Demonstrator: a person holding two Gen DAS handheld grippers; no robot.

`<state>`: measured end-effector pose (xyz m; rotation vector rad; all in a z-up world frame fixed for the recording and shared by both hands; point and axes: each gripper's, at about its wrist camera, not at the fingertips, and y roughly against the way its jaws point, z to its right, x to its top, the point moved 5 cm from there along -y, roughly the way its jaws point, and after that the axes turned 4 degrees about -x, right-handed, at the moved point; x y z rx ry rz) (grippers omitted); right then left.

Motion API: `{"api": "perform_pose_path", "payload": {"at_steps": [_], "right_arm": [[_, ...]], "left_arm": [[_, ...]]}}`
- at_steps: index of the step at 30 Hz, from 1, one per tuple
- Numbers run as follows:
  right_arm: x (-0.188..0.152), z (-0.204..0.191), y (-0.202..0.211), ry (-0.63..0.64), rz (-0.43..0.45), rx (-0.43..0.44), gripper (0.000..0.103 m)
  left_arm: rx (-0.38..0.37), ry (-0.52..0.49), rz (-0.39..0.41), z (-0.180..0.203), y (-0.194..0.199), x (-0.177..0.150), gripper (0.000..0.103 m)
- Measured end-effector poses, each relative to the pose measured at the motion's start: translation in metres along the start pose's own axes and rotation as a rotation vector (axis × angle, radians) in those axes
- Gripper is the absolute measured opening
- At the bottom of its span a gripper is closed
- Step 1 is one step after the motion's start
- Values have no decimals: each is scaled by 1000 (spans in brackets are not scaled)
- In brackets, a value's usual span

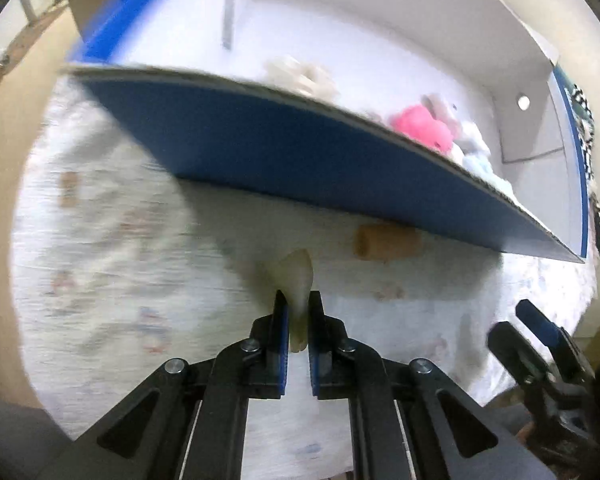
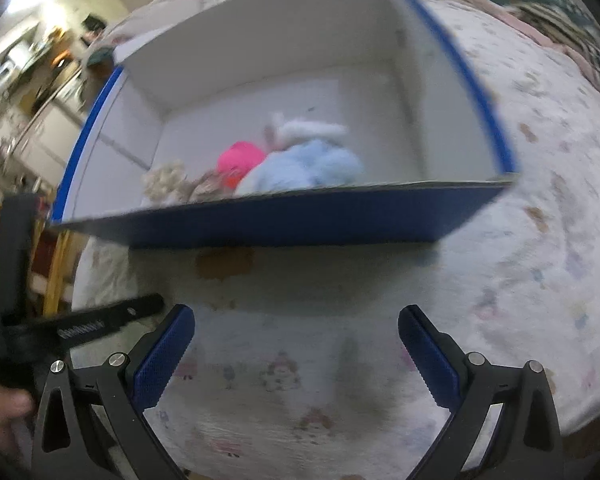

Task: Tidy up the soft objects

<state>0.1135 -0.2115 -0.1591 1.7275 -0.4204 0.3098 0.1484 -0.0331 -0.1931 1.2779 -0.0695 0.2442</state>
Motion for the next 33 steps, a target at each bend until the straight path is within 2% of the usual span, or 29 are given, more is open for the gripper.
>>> {"api": "perform_pose_path", "payload": {"at_steps": [5,6,7,10,12,14,18,19,20,21,22,23,26,33], "right_arm": [[-1,-25,-22,58,-46,15,103],[0,-28,-25,62,-43,9,100],[3,-33,-29,72,-34,0,93],[10,-50,-47,116,-53,12,88],[13,-58,-57,130,-64,7,81],[16,-65,-66,138,-73,3,68],[19,-76,-82,146,-90,9,66],[20,-79,-84,148,-77,4,60],[20,-82,-86,152,-65,-1,44],[21,-84,-86,157,-52,-10,41],[21,-86,-87,166,-37,-23,32],[21,-87,-88,176,-31,-33,16],[19,-89,-87,198,-27,-35,10],[-2,-97,-75,239,-28,16,10]], "left_arm": [[57,-19,80,-17,24,6,8],[59,-21,90,-20,28,6,8],[57,-22,97,-25,32,7,8],[60,-35,114,-32,38,6,8],[70,-39,122,-33,40,8,8],[68,-33,120,-40,42,10,8],[52,-16,106,-42,38,12,8],[52,-15,105,-41,38,12,8],[54,-17,105,-40,38,12,8],[55,-21,107,-40,38,12,8],[56,-25,109,-38,38,12,8],[57,-29,111,-38,39,12,8],[66,-41,120,-36,40,13,8],[84,-35,124,-38,40,10,8]]}}
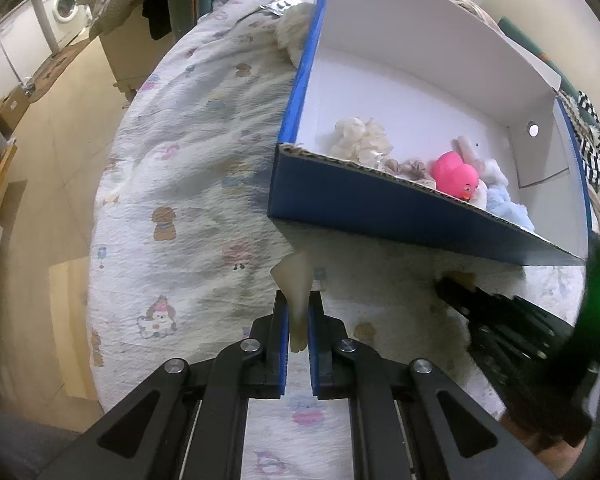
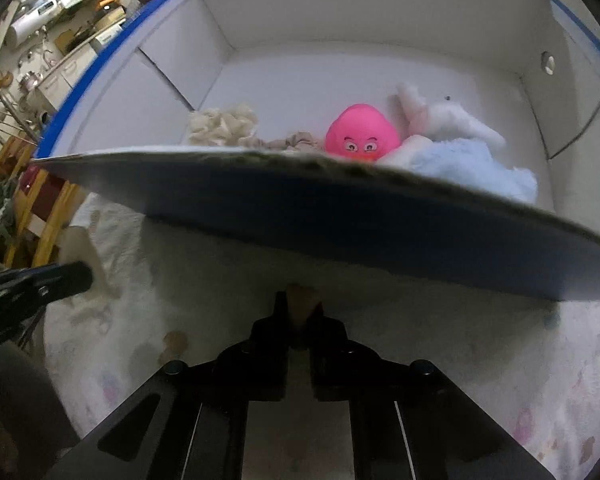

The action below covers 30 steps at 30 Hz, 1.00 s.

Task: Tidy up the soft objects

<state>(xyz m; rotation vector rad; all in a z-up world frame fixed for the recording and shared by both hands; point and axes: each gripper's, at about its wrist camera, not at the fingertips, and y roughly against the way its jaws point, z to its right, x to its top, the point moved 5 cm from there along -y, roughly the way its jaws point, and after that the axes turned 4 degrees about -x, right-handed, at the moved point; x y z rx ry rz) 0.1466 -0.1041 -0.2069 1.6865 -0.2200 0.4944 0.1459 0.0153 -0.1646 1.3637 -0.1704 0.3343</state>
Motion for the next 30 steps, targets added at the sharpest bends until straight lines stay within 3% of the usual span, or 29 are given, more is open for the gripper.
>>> {"api": "perform_pose_path", "payload": {"at_steps": [15,25,30], "right_arm": [[-15,0,73,-30,84,150,10],[0,10,90,-62,120,170,10],[3,32,110,-115,154,162,10]], "left_arm": [[51,-59,99,9,27,-2,8],[101,-47,227,0,65,7,8],[81,-49,274,4,82,20,8]]}}
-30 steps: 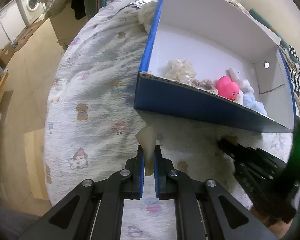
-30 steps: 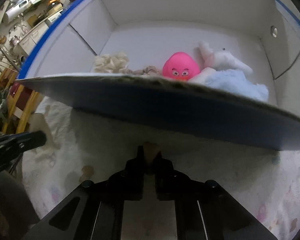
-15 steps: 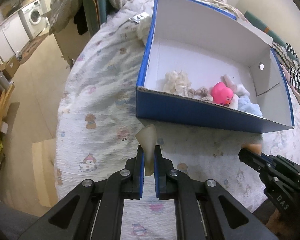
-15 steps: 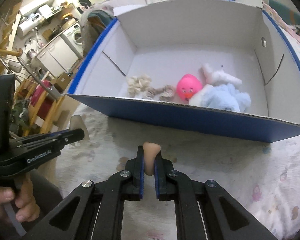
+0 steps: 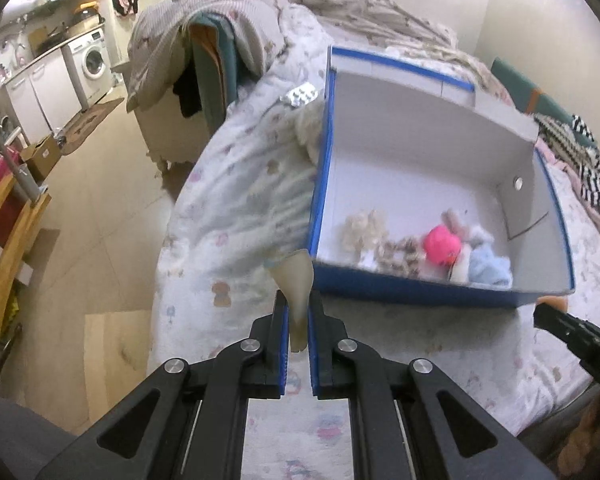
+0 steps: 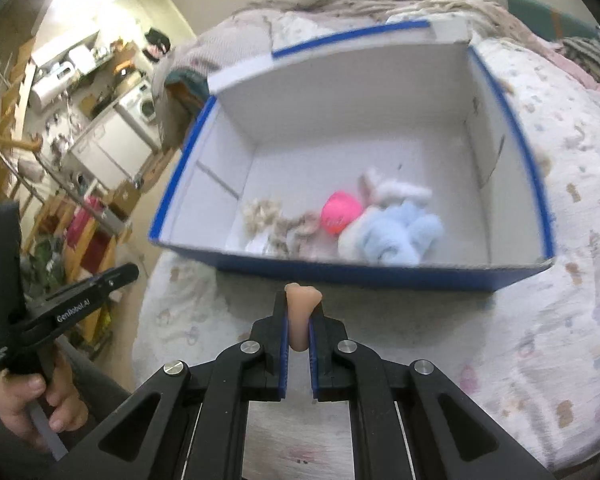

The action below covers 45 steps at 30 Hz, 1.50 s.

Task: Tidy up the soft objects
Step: 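Carry the beige sponge into the box with the left tool and open it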

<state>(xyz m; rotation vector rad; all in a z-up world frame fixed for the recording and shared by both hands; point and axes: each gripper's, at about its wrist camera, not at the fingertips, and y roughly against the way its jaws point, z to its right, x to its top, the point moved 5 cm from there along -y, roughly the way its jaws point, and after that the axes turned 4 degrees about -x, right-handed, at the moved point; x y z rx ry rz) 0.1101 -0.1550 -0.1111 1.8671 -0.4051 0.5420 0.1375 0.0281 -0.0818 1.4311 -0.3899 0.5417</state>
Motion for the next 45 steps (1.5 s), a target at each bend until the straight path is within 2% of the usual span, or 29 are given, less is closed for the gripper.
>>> {"api": "perform_pose_path", "payload": {"at_steps": [7,12,17,20,23,27,32,35,38,45], "right_arm": [[30,12,33,-14,102,-1,10],[56,17,39,-12,139,-4,10],[83,22,36,15,166,-24,10],[94,26,26,21,165,-32,10],[102,29,5,34,139,-53,10],[102,35,-21,26,94,-67,10],[98,38,-41,22,42,-76,10],[95,41,-53,22,9,-87,10],[89,45,-67,11,-44,-107,10],[77,47,-84,15,-122,-131,10]], "left_arm": [[-42,-13,53,16,12,32,8],[-53,-68,63,35,7,57,8],[-63,-127,50,55,-12,80,8],[-57,-168,24,68,-37,88,8],[-48,-195,5,79,-62,90,8],[-74,-185,-40,84,-88,82,8],[-86,-194,-67,86,-105,77,8],[-64,-165,-80,81,-114,73,9],[-77,-153,-101,82,-125,68,9],[-78,-149,-129,83,-131,60,10]]}}
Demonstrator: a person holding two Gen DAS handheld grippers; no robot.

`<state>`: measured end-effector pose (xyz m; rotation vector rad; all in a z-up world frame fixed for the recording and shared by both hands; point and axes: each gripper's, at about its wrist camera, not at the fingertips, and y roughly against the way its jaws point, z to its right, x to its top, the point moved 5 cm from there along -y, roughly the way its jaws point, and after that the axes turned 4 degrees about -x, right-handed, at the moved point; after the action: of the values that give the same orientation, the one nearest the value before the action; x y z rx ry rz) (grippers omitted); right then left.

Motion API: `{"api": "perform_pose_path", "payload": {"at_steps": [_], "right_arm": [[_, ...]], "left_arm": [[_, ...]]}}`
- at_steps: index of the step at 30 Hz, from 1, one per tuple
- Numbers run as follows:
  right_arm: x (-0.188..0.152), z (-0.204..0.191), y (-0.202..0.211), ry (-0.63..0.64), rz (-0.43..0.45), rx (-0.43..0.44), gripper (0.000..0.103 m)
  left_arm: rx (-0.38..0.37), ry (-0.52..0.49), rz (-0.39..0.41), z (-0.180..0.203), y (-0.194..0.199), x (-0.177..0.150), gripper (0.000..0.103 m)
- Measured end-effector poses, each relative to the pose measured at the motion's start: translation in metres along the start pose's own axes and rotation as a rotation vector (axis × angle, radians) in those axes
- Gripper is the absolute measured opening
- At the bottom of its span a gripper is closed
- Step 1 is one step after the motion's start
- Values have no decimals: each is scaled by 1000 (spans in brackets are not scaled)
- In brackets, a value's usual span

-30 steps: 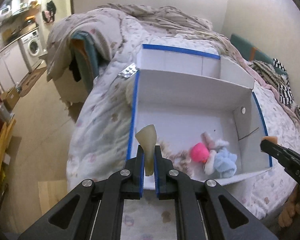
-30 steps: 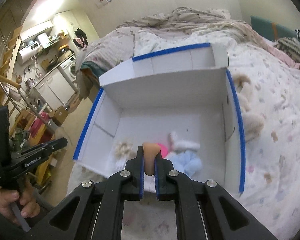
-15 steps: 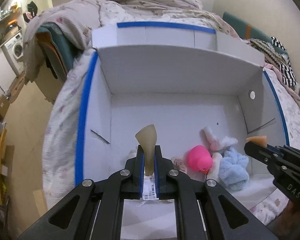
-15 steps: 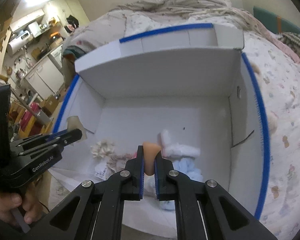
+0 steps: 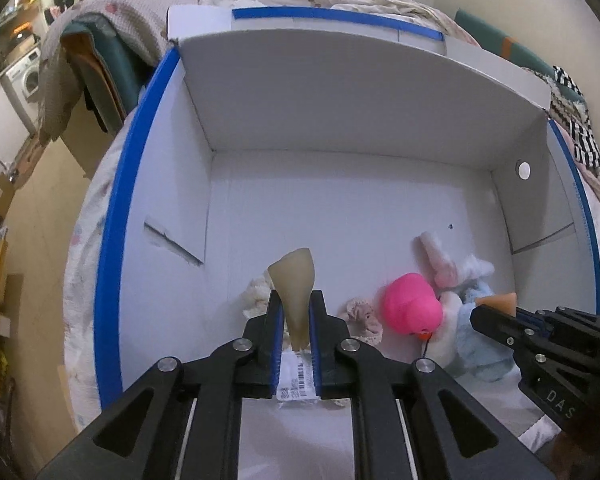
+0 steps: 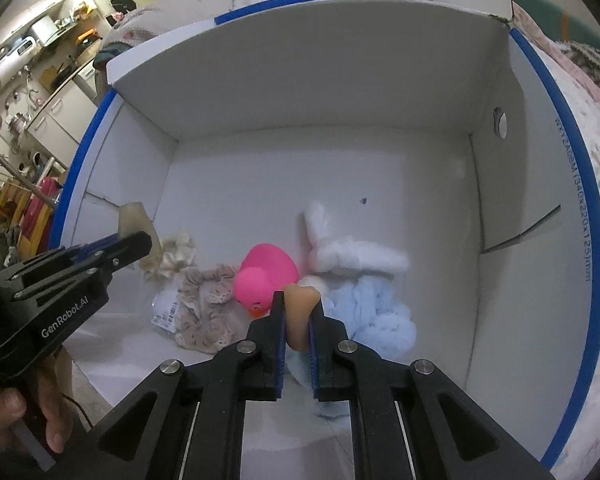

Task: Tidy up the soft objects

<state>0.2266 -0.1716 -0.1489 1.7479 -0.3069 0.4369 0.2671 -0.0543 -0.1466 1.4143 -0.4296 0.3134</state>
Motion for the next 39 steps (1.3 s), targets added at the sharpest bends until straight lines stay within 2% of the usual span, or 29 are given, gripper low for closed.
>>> {"api": "perform_pose_path", "payload": {"at_steps": [2,5,7,11,12,14,15,16,17,19,23,25,27,29,34,36,38,39], "right_arm": [[-1,1,-1,-4,-7,-3,10],[-2,6,-1,-22,-16,-2,10],[-1,7,1,-48,-6,35,10],[5,6,11,-57,40,68,17],[4,7,13,-62,45,73,21],[4,8,14,-71,49,77,35],[4,8,14,-75,51,77,40],[5,9,14,-80,51,84,55],[5,10,15,-88,53,92,62],[7,12,18,-105,69,95,63],[10,14,26,-132,103,112,78],[10,16,31,-150,127,110,81],[9,18,40,-167,162,106,88],[7,18,50,-164,196,99,103],[0,18,71,-166,256,98,103],[-2,18,78,-165,274,81,103],[-6,18,84,-156,284,60,103],[-8,17,87,-149,291,48,103]], "left_arm": [[40,-17,8,0,1,-1,18],[96,-51,16,2,3,0,22],[94,-51,27,2,6,1,23],[90,-32,55,0,15,2,40],[91,-31,62,0,17,3,42],[108,-36,83,0,23,3,55],[114,-32,99,0,27,3,57],[108,-25,111,0,31,3,59],[101,-20,117,-1,34,3,59],[88,-10,125,-2,40,1,59],[75,2,137,-6,52,-2,59],[72,-2,131,-6,57,-5,59],[79,3,143,-10,64,-8,59],[85,16,169,-15,75,-11,59],[62,40,207,-21,95,-21,59],[75,40,218,-23,102,-28,62],[88,38,226,-25,109,-35,73],[88,45,227,-27,113,-39,75]]}}
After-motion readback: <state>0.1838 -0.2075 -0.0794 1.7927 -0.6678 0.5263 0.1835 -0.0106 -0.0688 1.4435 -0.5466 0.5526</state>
